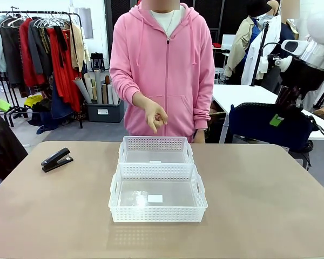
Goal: Distribute items into two baskets.
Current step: Move the picked Pencil pouch towards the Organizing basket indicated by the person, stopping as directed.
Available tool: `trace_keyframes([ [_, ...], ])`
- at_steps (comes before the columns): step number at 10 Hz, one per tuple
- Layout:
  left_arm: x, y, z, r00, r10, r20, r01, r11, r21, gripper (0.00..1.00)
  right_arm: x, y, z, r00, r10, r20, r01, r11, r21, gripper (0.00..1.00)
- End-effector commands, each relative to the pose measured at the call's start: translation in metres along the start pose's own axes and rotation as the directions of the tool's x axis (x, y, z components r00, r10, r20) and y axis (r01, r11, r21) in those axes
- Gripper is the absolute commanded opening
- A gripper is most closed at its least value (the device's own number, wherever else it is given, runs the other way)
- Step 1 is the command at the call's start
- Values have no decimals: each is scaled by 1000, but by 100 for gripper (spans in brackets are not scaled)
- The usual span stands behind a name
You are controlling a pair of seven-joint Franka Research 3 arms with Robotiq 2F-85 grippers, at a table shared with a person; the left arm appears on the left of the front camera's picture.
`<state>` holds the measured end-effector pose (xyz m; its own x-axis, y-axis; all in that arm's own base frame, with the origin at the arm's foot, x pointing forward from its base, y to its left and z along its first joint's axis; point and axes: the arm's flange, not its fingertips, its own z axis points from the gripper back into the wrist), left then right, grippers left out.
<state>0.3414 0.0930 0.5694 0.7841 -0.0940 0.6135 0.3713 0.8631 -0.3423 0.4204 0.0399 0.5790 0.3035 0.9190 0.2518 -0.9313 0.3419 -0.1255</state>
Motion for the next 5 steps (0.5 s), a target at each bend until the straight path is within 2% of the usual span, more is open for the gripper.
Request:
trace_keyframes([
  [1,0,1,0,1000,2,-1,-2,1000,4,100,1,0,1,1000,-19,2,19,1000,-19,0],
  [5,0,1,0,1000,2,-1,-2,1000,4,100,1,0,1,1000,-19,2,19,1000,-19,0],
])
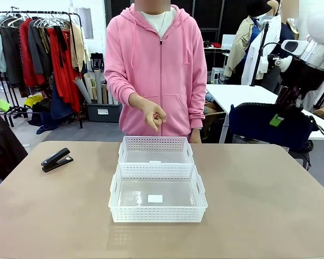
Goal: Distribute items into two baskets.
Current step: Move the picked Pencil pouch towards the Organizing basket indicated by the person, stopping as directed.
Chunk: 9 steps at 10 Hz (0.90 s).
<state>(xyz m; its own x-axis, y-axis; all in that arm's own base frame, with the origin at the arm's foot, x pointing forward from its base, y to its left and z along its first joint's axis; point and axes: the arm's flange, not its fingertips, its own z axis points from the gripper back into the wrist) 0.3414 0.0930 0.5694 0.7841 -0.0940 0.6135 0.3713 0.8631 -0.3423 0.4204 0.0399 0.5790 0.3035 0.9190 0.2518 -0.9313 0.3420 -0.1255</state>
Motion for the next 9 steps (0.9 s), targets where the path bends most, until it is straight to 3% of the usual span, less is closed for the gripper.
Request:
trace_keyframes([
  [1,0,1,0,1000,2,-1,-2,1000,4,100,1,0,1,1000,-19,2,19,1000,-19,0],
  [9,0,1,0,1000,2,-1,-2,1000,4,100,1,0,1,1000,-19,2,19,1000,-19,0],
])
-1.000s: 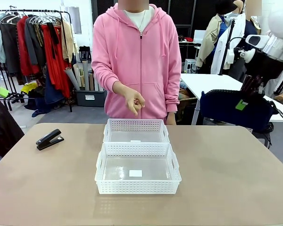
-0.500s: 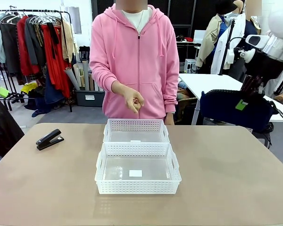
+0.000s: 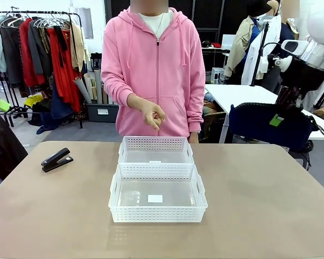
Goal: Distribute items into two baskets.
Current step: Move the picked Pencil pouch towards the Organizing basket indicated by the person, stopping as directed.
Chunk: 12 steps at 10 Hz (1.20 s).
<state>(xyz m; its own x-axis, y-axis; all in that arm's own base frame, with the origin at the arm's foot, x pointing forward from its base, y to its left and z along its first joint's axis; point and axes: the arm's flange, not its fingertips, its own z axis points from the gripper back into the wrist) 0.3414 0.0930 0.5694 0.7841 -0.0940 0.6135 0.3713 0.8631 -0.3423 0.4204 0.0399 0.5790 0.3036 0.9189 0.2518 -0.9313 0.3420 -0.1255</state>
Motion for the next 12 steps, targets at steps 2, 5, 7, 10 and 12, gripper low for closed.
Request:
trace_keyframes([
  [2,0,1,0,1000,2,-1,-2,1000,4,100,9,-6,-6,1000,16,-8,-16,1000,-3,0],
  [5,0,1,0,1000,2,-1,-2,1000,4,100,32,-17,-25,999,46,17,-46,998,-35,0],
  [7,0,1,0,1000,2,-1,-2,1000,4,100,50,-25,-42,997,75,3,-74,996,-39,0],
  [10,0,1,0,1000,2,-1,-2,1000,4,100,71,-37,-64,990,138,-38,-140,988,-68,0],
  [12,0,1,0,1000,2,-1,-2,1000,4,100,84,-40,-77,978,199,-59,-203,977,-69,0],
])
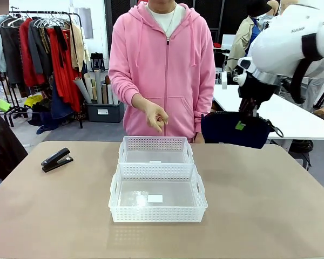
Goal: Distribute items into two baskets.
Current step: Move the picked Pencil pouch towards the Organizing basket indicated by the person, stopping as directed.
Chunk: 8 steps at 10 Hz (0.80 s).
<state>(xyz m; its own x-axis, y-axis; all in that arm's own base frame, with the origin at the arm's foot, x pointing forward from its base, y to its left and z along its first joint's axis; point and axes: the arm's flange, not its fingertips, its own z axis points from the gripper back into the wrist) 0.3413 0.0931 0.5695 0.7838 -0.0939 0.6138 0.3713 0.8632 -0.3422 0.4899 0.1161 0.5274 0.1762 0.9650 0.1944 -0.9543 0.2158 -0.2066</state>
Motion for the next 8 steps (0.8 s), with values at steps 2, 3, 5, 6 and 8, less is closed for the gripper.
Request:
trace_keyframes([
  [2,0,1,0,1000,2,-1,-2,1000,4,100,17,-14,-9,994,106,-21,-106,994,-17,0],
  [3,0,1,0,1000,2,-1,-2,1000,4,100,24,-18,-15,990,140,-15,-140,990,-27,0],
  [5,0,1,0,1000,2,-1,-2,1000,4,100,29,-24,-26,984,177,0,-177,984,-39,0],
  [6,0,1,0,1000,2,-1,-2,1000,4,100,34,-28,-32,981,192,-8,-192,980,-43,0],
  [8,0,1,0,1000,2,-1,-2,1000,4,100,43,-34,-39,978,208,-9,-208,977,-39,0],
])
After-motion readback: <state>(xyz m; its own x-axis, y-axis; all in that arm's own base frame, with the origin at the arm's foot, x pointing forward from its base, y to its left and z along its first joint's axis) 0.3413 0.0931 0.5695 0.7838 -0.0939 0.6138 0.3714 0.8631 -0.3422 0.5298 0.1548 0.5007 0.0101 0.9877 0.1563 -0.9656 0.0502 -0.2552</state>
